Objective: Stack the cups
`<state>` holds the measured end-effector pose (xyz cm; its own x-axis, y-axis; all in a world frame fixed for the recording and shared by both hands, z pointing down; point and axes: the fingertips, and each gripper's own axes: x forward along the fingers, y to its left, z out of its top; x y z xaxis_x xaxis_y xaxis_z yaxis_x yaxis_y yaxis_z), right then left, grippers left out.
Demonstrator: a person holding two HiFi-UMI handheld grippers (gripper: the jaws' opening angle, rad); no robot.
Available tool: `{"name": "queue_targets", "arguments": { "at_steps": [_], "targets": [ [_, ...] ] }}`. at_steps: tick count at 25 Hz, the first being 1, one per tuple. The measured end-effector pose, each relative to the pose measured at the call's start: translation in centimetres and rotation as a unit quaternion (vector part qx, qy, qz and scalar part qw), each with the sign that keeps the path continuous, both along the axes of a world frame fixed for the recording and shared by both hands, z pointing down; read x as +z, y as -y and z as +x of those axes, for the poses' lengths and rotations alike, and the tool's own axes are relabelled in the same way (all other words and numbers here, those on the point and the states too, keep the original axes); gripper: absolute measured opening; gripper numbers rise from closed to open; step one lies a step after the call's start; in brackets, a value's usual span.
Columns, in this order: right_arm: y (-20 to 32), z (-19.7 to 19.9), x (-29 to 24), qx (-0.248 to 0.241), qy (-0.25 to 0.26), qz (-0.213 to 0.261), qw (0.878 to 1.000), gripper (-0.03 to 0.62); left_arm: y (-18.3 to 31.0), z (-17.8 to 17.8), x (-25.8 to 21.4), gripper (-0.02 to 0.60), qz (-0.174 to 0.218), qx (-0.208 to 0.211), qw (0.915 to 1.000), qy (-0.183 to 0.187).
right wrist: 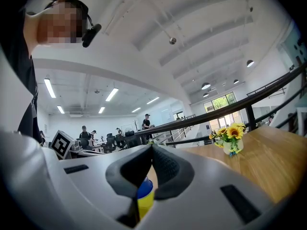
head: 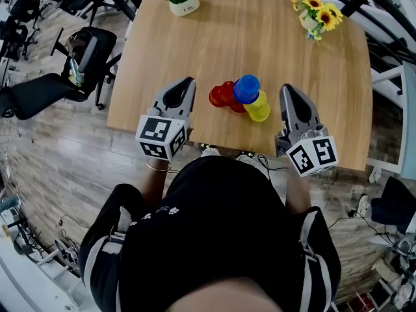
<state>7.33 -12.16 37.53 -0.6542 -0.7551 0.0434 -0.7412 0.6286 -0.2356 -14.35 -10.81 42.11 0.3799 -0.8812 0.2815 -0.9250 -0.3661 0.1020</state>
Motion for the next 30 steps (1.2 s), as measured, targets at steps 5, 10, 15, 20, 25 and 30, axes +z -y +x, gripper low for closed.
{"name": "queue_targets", "arguments": {
  "at_steps": [5, 10, 15, 20, 25, 30],
  "targets": [
    [0.02, -0.3, 0.3, -0.007, 0.004, -0.007, 1.0, 0.002, -0.05, -0.2, -0.14, 0.021, 0.001, -0.002, 1.0, 0.001],
    [0.1, -0.57, 0.4, -0.012, -0.002, -0.008, 1.0, 0.002, -0.03, -0.36, -0.25, 0.021, 0.001, -0.004, 1.0, 0.0],
    [0.21, -0.52, 0.46, -0.012, 0.006, -0.011, 1.0, 0.002, -0.07, -0.67, -0.08, 0.021, -0.001, -0.009, 1.0, 0.0],
    [0.18, -0.55, 0.51, -0.009, -0.008, -0.006, 1.0, 0.002, -0.05, -0.7, 0.0, 0.021, -0.002, -0.008, 1.0, 0.0],
    [0.1, -0.77, 0.36, -0.007, -0.027, 0.004, 1.0, 0.002, -0.08, -0.89, 0.0, 0.02, -0.001, -0.009, 1.0, -0.001],
    [0.1, -0.76, 0.37, -0.006, -0.031, 0.005, 1.0, 0.002, -0.05, -0.94, 0.02, 0.021, -0.002, -0.01, 0.9999, -0.002]
  ]
}}
